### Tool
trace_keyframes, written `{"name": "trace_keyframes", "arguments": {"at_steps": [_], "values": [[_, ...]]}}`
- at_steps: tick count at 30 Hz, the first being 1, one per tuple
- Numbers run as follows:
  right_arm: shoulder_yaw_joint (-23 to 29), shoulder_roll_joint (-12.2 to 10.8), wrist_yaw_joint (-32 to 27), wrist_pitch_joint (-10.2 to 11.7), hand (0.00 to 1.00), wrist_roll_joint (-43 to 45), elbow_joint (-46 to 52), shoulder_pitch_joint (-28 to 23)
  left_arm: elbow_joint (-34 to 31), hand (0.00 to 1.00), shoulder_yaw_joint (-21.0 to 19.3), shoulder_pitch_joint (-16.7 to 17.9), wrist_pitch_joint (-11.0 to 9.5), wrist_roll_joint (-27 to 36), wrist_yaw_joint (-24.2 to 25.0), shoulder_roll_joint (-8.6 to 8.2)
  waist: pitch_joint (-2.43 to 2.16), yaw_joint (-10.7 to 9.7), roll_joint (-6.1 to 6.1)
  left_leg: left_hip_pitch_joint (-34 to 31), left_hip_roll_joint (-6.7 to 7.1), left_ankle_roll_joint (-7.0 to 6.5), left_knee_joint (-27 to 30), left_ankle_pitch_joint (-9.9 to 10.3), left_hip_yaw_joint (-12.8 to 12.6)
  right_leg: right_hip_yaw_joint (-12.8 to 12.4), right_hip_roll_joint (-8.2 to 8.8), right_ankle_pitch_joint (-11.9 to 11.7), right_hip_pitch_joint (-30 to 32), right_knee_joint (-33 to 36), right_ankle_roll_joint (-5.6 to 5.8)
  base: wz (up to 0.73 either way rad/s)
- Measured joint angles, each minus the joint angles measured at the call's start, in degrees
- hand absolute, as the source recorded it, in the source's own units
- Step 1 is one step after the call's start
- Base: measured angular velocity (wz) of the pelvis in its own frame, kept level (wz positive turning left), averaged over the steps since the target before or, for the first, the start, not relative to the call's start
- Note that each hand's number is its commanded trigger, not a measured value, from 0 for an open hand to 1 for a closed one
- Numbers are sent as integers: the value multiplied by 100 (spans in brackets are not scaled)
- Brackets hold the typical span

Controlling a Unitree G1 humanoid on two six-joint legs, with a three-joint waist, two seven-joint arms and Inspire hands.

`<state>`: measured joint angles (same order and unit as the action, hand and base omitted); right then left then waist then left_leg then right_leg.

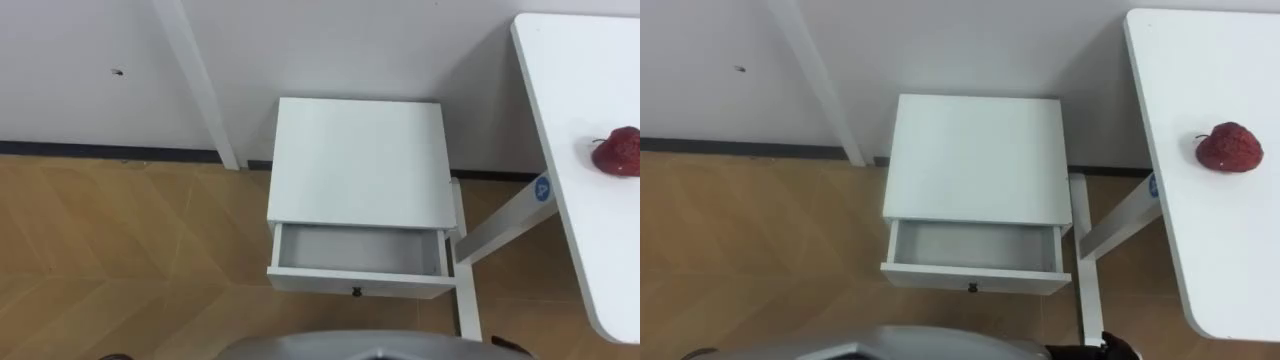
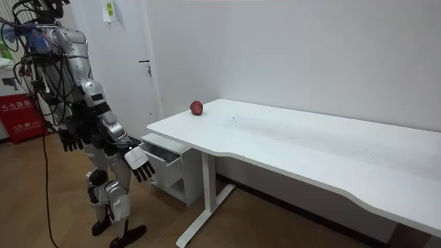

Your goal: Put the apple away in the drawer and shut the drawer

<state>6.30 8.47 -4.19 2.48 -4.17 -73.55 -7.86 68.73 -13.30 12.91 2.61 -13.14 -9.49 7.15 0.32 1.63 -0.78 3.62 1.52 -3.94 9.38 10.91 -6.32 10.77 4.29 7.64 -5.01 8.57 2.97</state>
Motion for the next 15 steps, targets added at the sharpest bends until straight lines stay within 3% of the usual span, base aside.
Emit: {"name": "trace_keyframes", "arguments": {"at_steps": [6,10,13,15], "values": [[-1,-12,-42,0,0,-166,-11,10,0,0,0,-31,-2,5,0,0,0,11,1,-7,-2,0,-5,0,-12,-18,-1,0,16,3,0,-1],[81,-31,-141,-2,0,-1143,-175,109,-2,0,-8,-66,-8,76,-13,-31,3,-2,10,8,-11,0,-19,1,-118,-137,-13,0,11,-2,0,-11],[698,-75,-190,-3,0,-2138,-233,99,-18,0,-214,-55,-64,92,-63,-65,2,-82,15,39,-11,-1,-21,2,-121,-137,-14,0,-11,-2,0,0],[1412,-80,-291,-4,0,-3325,-192,74,-15,0,-528,19,-131,150,-156,-117,-3,-230,12,150,-14,3,-77,4,-156,-141,-18,8,-63,-3,2,-5]]}}
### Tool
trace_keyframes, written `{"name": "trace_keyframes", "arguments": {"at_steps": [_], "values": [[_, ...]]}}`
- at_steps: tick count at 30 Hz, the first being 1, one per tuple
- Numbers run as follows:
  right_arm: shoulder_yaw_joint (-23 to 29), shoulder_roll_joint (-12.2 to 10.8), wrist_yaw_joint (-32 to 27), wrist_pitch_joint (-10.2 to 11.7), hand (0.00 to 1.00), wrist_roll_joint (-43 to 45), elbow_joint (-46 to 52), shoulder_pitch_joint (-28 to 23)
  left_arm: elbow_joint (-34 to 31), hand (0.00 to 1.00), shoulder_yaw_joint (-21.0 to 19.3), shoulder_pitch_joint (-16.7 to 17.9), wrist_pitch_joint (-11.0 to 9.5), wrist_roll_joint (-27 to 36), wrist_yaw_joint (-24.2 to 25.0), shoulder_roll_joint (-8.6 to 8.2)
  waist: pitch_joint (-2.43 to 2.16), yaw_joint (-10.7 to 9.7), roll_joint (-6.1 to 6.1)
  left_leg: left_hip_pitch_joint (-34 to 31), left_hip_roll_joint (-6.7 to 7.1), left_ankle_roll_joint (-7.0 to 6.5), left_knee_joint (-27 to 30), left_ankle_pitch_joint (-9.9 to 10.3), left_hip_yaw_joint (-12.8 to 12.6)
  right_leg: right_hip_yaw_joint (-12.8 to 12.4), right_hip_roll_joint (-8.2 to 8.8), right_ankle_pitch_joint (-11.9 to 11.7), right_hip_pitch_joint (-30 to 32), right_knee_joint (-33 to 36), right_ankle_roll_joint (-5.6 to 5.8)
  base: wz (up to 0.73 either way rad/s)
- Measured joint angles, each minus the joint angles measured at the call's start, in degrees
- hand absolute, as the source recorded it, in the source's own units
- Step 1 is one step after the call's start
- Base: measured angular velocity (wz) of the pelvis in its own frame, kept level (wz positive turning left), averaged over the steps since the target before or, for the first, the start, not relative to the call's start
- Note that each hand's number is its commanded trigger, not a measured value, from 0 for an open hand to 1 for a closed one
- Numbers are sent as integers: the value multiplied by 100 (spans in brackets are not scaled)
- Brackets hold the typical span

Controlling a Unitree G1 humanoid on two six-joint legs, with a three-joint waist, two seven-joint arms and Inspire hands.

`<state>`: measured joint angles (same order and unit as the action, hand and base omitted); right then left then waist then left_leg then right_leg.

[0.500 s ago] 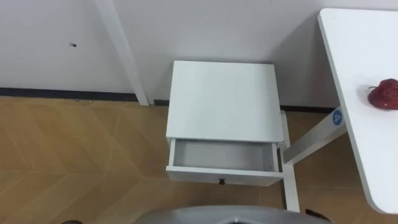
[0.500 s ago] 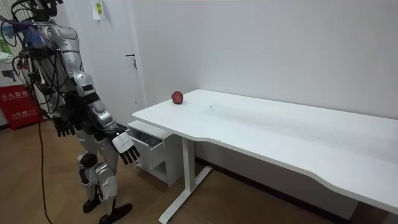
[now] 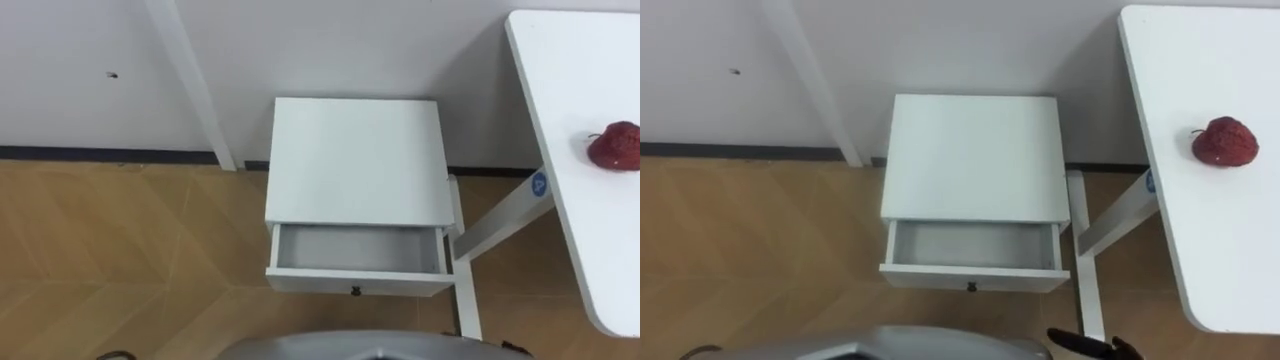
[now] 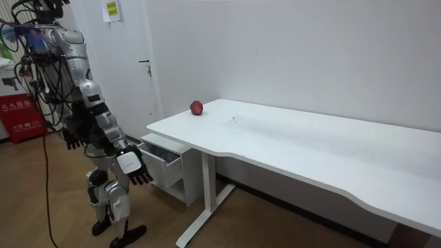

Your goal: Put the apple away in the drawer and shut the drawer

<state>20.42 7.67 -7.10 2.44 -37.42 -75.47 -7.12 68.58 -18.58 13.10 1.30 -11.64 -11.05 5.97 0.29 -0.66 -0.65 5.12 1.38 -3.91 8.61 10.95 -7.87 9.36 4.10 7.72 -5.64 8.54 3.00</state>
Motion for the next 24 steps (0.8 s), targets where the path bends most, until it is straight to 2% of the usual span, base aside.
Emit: {"name": "trace_keyframes", "arguments": {"at_steps": [2,3,5,7,10,14,16,18,21,24], "values": [[619,1,-143,3,0,-821,77,28,9,0,-175,41,-42,156,-1,4,0,-168,-6,49,-4,1,-23,0,-18,-32,-7,6,-56,6,-2,-7],[834,3,-202,6,0,-1131,124,36,10,0,-236,47,-51,250,-1,6,-2,-198,-6,59,-6,2,-27,1,-38,-83,-11,6,-56,6,-2,-19],[1483,19,-415,61,0,-2288,368,52,22,0,-483,77,-84,449,-3,25,-4,-277,-15,64,-12,5,-25,3,-122,-155,-18,8,-20,12,-6,-19],[1762,27,-502,166,0,-3050,441,66,68,0,-547,74,-168,478,1,70,-16,-344,-31,69,-16,8,-13,6,-137,-175,-23,9,-23,25,-8,-6],[2018,32,-712,183,0,-3958,509,74,62,0,-586,97,-161,482,74,151,-27,-378,-65,69,-27,16,8,12,-156,-181,-28,10,-9,44,-14,-2],[2022,30,-1085,192,0,-4468,992,158,48,0,-577,148,-90,486,193,246,-43,-369,-102,47,-45,18,12,14,-274,-236,-29,26,98,154,-29,-13],[2039,37,-1226,200,0,-4717,1165,198,48,0,-576,127,-77,486,211,310,-51,-386,-161,16,-50,20,22,16,-273,-223,-29,35,119,152,-35,2],[2043,38,-1462,228,0,-4870,1371,244,14,0,-578,103,-69,480,261,383,-38,-382,-215,-57,-64,30,65,21,-274,-223,-36,43,191,153,-47,2],[2149,56,-1805,400,0,-4977,1956,290,-76,0,-581,117,-53,468,276,419,-30,-392,-278,-157,-66,33,89,23,-274,-224,-40,43,272,150,-49,0],[2418,199,-2128,593,0,-4949,2364,373,-245,0,-602,202,-55,355,275,419,-39,-447,-302,-161,-64,33,69,23,-276,-200,-44,44,271,135,-48,3]]}}
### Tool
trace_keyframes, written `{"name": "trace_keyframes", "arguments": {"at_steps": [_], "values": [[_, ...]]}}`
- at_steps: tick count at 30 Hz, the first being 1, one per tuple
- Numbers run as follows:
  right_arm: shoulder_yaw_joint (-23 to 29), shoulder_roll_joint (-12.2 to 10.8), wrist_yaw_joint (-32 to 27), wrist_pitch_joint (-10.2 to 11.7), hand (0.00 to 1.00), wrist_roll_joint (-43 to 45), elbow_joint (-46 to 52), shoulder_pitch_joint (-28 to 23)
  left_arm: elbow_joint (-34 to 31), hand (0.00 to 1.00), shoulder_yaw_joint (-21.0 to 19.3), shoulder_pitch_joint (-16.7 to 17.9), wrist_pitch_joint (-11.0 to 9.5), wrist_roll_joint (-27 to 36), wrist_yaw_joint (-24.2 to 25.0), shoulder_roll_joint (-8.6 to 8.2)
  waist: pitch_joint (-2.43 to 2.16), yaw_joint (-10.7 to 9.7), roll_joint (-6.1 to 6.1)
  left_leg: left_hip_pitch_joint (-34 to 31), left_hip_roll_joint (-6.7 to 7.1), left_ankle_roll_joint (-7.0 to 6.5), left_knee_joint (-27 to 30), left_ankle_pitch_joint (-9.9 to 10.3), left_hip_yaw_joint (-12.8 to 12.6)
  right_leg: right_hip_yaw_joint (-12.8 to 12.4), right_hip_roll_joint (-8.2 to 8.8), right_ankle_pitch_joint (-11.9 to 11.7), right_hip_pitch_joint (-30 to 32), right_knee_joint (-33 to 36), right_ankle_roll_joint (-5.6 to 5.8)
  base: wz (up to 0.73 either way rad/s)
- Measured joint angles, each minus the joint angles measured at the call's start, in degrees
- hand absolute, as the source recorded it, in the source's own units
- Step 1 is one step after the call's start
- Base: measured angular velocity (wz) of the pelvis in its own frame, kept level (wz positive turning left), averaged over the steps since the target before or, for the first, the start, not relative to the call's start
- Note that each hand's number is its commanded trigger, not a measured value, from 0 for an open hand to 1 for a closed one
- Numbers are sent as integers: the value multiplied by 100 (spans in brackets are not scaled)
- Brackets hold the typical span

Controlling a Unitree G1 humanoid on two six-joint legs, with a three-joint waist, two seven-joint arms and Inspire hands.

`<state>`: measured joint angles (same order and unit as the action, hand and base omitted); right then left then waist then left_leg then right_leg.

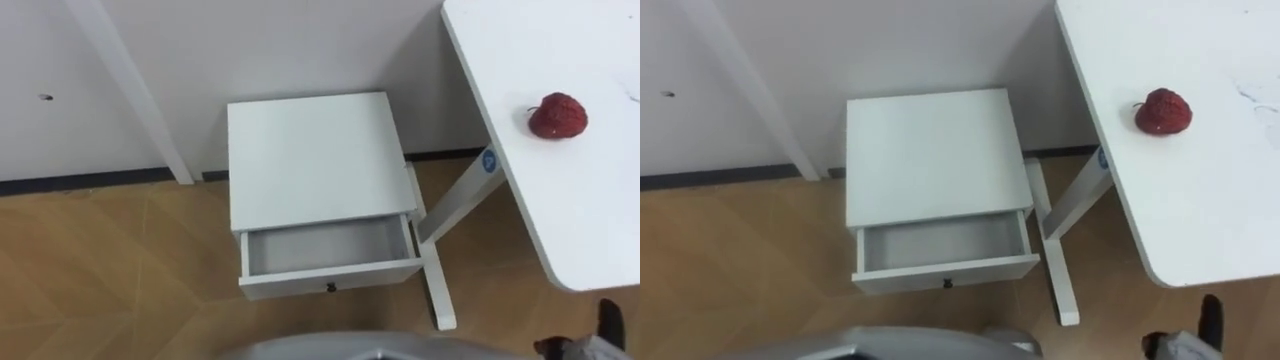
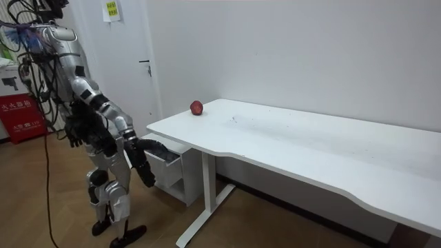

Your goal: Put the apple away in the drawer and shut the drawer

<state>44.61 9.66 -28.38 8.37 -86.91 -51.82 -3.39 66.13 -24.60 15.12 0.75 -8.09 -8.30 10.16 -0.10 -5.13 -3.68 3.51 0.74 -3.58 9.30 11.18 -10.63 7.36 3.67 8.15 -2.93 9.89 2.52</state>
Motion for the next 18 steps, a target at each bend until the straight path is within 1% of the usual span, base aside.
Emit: {"name": "trace_keyframes", "arguments": {"at_steps": [1,3,4,5,6,7,8,9,10,11,12,13,14,15,16,17,18], "values": [[55,-1,-95,43,0,47,164,-11,-19,0,1,7,0,-49,3,-1,1,-19,5,-4,0,0,-3,0,4,12,1,0,1,-2,0,5],[100,3,-371,162,0,442,652,-41,-152,0,5,11,-2,-130,2,-1,4,-72,31,-18,-2,1,-16,0,16,61,1,1,9,-10,1,3],[115,22,-567,291,0,821,962,-19,-193,0,5,11,-7,-154,2,-2,6,-70,27,-15,-2,1,-36,1,3,53,0,1,21,-8,1,-6],[111,80,-735,382,0,1199,1200,38,-196,0,11,-21,-49,-160,1,-2,14,-76,60,-11,-2,1,-57,0,-13,32,-2,1,39,-5,1,-10],[111,113,-828,410,0,1405,1316,57,-203,0,12,-31,-82,-161,1,-5,10,-80,68,-11,-1,1,-62,0,-12,12,-5,1,48,-4,1,-12],[107,132,-1030,454,0,1839,1646,57,-214,0,28,-40,-147,-160,-5,-10,7,-82,101,-13,0,1,-72,0,-13,-10,-11,1,61,-3,1,-9],[62,135,-1244,520,0,2200,2013,45,-212,0,63,-41,-192,-158,-7,-10,16,-76,105,-38,0,1,-80,1,-13,-21,-15,0,96,2,1,-8],[-77,152,-1484,564,0,2614,2355,45,-211,0,144,-51,-202,-164,-9,-9,12,-76,132,-81,1,2,-75,1,-14,-31,-15,0,138,3,1,-4],[-142,156,-1606,588,0,2873,2521,45,-208,0,198,-57,-202,-164,-10,-11,-3,-73,158,-106,1,2,-71,0,-14,-31,-15,0,170,11,1,-4],[-392,176,-1836,617,0,3553,2732,62,-205,0,353,-60,-202,-159,-18,-12,-5,-56,186,-137,-1,5,-66,-2,-20,-49,-20,0,206,17,1,0],[-517,183,-1919,618,0,3909,2786,65,-204,0,415,-61,-202,-160,-19,-17,-1,-51,181,-142,-2,8,-67,-3,-22,-59,-23,0,215,18,0,0],[-725,184,-2023,606,0,4596,2904,65,-204,0,502,-76,-198,-161,-18,-43,-11,-34,193,-151,-7,12,-69,-6,-22,-67,-31,0,225,19,0,0],[-846,184,-2096,586,0,5037,3028,62,-202,0,555,-112,-197,-165,-8,-71,-12,53,196,-146,-10,14,-70,-7,-26,-74,-34,-1,226,17,-1,0],[-881,188,-2100,587,0,5214,3063,71,-203,0,589,-129,-198,-166,-2,-77,-9,86,189,-140,-10,14,-70,-7,-26,-75,-35,-1,220,15,-1,0],[-993,231,-2096,587,0,5432,3068,98,-204,0,673,-134,-201,-167,0,-75,-6,114,179,-125,-11,14,-70,-7,-24,-66,-35,-1,200,8,-1,0],[-1133,288,-2081,583,0,5595,3062,121,-204,0,737,-132,-201,-166,2,-75,3,183,160,-116,-10,14,-73,-7,-21,-66,-35,-1,189,-1,-1,0],[-1215,316,-2079,582,0,5654,3059,122,-206,0,770,-131,-202,-164,1,-72,2,225,161,-114,-10,14,-75,-7,-23,-70,-35,-1,188,-4,-1,0]]}}
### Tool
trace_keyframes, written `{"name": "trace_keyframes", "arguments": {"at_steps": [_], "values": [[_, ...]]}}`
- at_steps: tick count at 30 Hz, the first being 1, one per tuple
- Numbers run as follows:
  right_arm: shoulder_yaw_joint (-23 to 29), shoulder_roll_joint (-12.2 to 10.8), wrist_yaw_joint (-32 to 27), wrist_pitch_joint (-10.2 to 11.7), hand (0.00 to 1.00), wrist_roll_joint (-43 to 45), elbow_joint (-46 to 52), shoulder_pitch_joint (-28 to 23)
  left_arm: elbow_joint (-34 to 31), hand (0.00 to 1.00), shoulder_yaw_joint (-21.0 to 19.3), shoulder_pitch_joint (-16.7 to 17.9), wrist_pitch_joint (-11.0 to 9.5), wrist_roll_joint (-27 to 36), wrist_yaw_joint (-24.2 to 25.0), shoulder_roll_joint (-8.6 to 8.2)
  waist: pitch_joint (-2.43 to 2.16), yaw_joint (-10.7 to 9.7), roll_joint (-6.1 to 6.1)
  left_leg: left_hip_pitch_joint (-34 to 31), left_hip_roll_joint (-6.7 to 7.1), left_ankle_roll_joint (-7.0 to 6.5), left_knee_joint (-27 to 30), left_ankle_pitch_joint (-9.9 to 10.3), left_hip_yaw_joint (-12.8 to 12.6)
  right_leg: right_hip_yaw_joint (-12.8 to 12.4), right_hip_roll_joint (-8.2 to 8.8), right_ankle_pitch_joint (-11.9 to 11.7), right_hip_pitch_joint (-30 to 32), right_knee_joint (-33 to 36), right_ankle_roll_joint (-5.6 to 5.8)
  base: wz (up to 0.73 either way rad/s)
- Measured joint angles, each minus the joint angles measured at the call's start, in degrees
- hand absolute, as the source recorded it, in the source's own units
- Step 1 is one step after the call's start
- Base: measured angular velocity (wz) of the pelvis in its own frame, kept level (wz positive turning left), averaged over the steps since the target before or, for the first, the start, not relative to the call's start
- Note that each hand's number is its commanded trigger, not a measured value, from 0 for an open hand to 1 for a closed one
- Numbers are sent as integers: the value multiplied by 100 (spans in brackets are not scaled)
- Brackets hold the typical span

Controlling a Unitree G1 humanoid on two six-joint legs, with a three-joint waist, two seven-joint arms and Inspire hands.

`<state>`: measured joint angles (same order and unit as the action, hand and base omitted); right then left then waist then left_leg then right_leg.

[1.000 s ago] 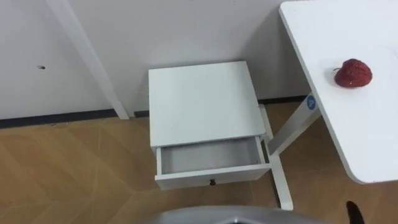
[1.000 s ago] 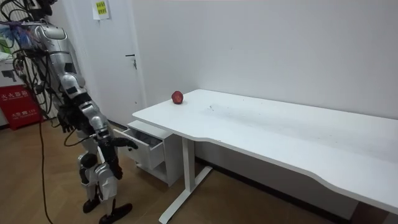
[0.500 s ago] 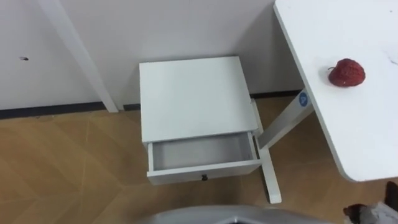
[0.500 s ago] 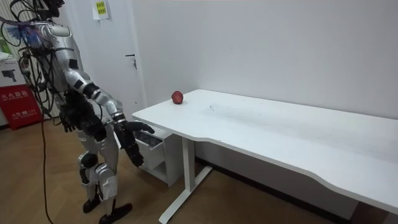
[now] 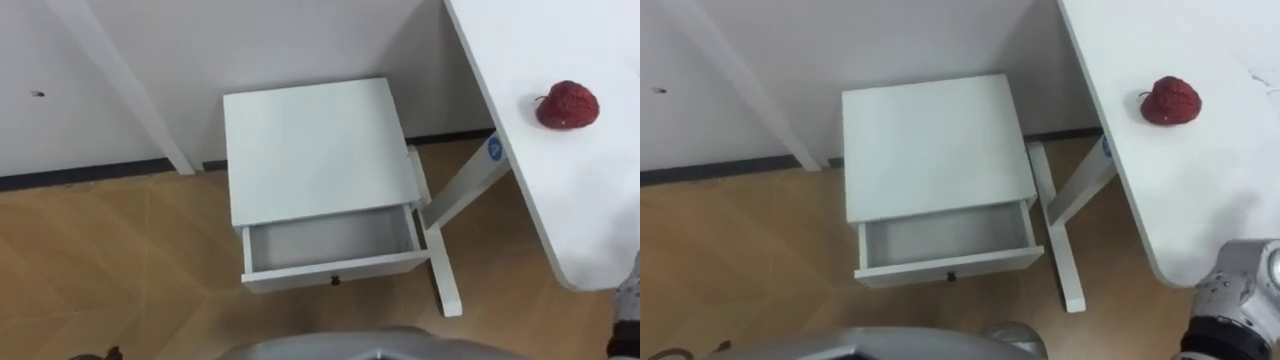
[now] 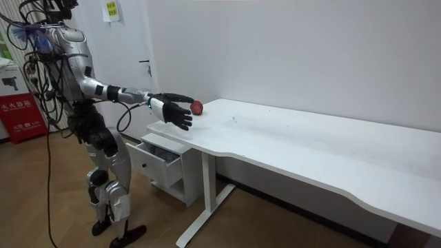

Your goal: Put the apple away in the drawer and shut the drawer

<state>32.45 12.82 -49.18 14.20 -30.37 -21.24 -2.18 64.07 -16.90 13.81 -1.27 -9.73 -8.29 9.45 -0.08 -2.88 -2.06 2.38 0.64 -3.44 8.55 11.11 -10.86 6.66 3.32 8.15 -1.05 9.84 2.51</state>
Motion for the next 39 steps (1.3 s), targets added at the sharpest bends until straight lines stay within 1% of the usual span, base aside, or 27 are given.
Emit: {"name": "trace_keyframes", "arguments": {"at_steps": [1,2,4,5,7,8,9,12,14,17,22,25,28,29,34,39], "values": [[-169,44,14,-4,0,145,-34,1,-5,0,36,1,0,1,-2,4,-1,25,1,7,0,0,-7,0,0,1,1,0,-2,-4,0,0],[-299,54,59,-19,0,180,-42,16,-5,0,43,15,0,3,-5,4,26,40,-49,8,-1,0,-9,0,2,4,1,0,-2,-5,0,0],[-428,57,134,-74,0,321,-62,57,-6,0,103,20,0,4,-9,3,33,51,-66,6,0,0,-11,0,11,19,5,0,8,-12,0,3],[-474,57,196,-119,0,514,-63,52,-6,0,138,20,0,5,-3,2,29,67,-57,5,0,0,-9,0,14,40,9,0,9,-14,0,4],[-560,75,319,-134,0,810,-72,48,-8,0,156,14,0,15,1,3,32,73,-63,4,0,0,-9,0,24,65,11,0,4,-14,0,2],[-657,121,444,-135,0,876,-84,49,-11,0,210,13,-1,7,3,7,22,76,-46,6,-1,0,-9,0,24,69,12,0,1,-15,0,0],[-688,135,528,-141,0,915,-104,49,-15,0,251,11,-1,7,3,9,24,76,-50,10,-1,0,-9,0,24,78,14,0,-3,-16,0,0],[-916,198,935,-246,0,1069,-132,49,-79,0,368,17,0,1,48,9,41,95,-85,9,-4,0,-10,0,23,118,21,0,-1,-14,0,0],[-1033,224,1235,-334,0,1082,-183,49,-179,0,368,35,3,1,68,10,28,122,-123,12,-5,0,-10,0,24,139,24,0,-4,-13,0,0],[-1141,248,1563,-440,0,1259,-292,49,-251,0,371,49,2,3,132,16,26,164,-132,27,2,0,-11,0,23,144,31,0,-18,-13,0,0],[-1364,278,1896,-441,0,1268,-305,50,-251,0,414,89,2,5,169,29,28,173,-134,50,1,0,-7,0,29,164,34,0,-52,-18,0,1],[-1543,396,2067,-467,0,1334,-419,49,-250,0,451,152,2,0,167,41,40,178,-155,98,2,0,-8,0,69,197,34,1,-115,-17,1,4],[-1557,474,2260,-552,0,1568,-507,58,-242,0,485,166,3,-6,164,48,51,219,-179,101,3,0,-8,0,77,208,36,0,-121,-11,1,1],[-1557,476,2292,-553,0,1704,-507,70,-239,0,485,170,3,-14,163,52,53,223,-184,96,3,0,-4,0,80,210,36,0,-119,-10,0,0],[-1560,582,2442,-553,0,1748,-507,98,-235,0,514,174,3,-119,164,67,52,273,-190,91,5,0,6,0,91,213,35,0,-122,-11,1,0],[-1559,601,2506,-553,0,1749,-507,99,-236,0,520,183,2,-119,167,76,53,302,-248,36,7,0,20,-1,172,289,36,0,-123,-20,1,7]]}}
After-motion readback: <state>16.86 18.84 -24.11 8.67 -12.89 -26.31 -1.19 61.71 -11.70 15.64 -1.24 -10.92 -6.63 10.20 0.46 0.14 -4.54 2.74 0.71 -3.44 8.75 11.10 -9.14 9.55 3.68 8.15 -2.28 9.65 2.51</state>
